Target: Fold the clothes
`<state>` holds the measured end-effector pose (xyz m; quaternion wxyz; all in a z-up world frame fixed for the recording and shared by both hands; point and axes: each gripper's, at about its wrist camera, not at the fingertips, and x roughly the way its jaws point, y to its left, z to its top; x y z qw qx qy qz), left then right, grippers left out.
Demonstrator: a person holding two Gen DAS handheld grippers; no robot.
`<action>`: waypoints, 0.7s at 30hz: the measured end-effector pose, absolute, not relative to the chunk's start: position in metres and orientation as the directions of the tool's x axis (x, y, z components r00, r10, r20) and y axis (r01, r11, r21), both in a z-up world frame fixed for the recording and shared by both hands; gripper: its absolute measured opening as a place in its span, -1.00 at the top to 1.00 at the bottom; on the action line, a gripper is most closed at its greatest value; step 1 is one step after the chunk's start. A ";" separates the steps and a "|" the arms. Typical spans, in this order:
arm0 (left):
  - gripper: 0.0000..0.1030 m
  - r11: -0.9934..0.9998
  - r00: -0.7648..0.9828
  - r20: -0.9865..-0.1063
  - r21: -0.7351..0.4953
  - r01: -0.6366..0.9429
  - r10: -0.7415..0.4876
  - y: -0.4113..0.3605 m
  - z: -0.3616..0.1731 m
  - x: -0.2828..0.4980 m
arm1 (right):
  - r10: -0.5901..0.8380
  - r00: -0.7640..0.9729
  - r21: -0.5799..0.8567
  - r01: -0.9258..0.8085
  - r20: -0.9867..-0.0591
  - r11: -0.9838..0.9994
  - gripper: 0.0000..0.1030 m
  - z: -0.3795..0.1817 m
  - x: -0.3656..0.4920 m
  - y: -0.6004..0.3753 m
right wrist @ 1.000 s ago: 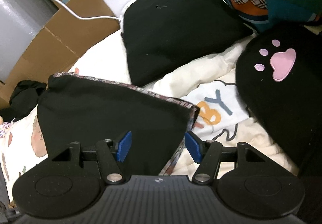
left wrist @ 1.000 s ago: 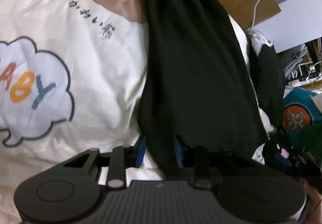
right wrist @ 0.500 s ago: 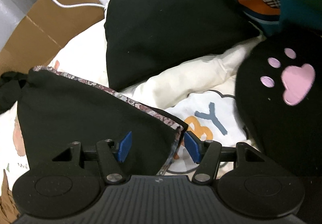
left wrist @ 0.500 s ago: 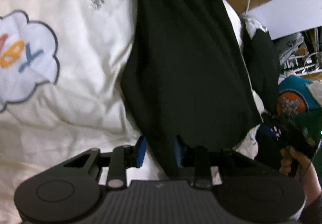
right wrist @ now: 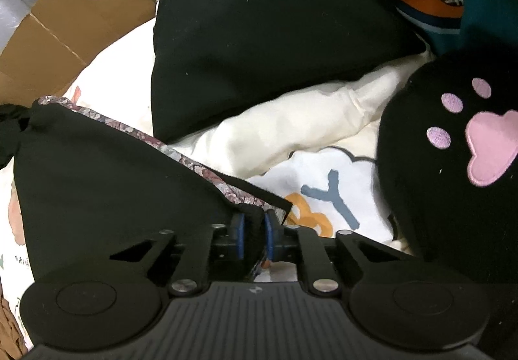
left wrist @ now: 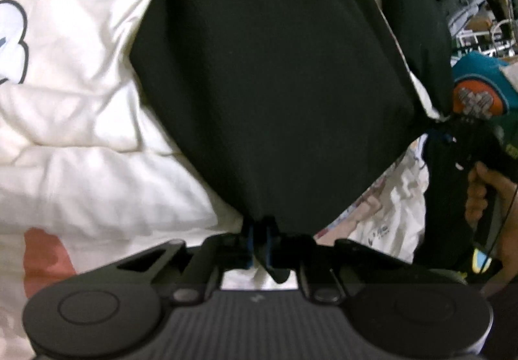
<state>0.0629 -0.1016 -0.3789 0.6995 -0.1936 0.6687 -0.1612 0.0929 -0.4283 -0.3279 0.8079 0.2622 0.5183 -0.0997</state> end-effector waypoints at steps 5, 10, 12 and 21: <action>0.94 0.863 0.044 -0.863 -0.504 -0.011 -0.503 -0.101 -0.374 0.057 | 0.057 0.448 0.280 0.449 -0.892 0.848 0.84 -0.318 0.091 -0.431; 0.43 0.850 0.039 -0.851 -0.524 -0.047 -0.523 -0.095 -0.374 0.052 | 0.080 0.449 0.319 0.486 -0.890 0.814 0.56 -0.314 0.086 -0.433; 0.24 0.851 0.046 -0.852 -0.524 -0.045 -0.522 -0.093 -0.373 0.051 | 0.088 0.458 0.330 0.483 -0.884 0.811 0.33 -0.309 0.084 -0.435; 0.27 0.836 0.026 -0.836 -0.548 -0.014 -0.548 -0.099 -0.382 0.051 | 0.107 0.460 0.347 0.475 -0.881 0.809 0.12 -0.308 0.085 -0.448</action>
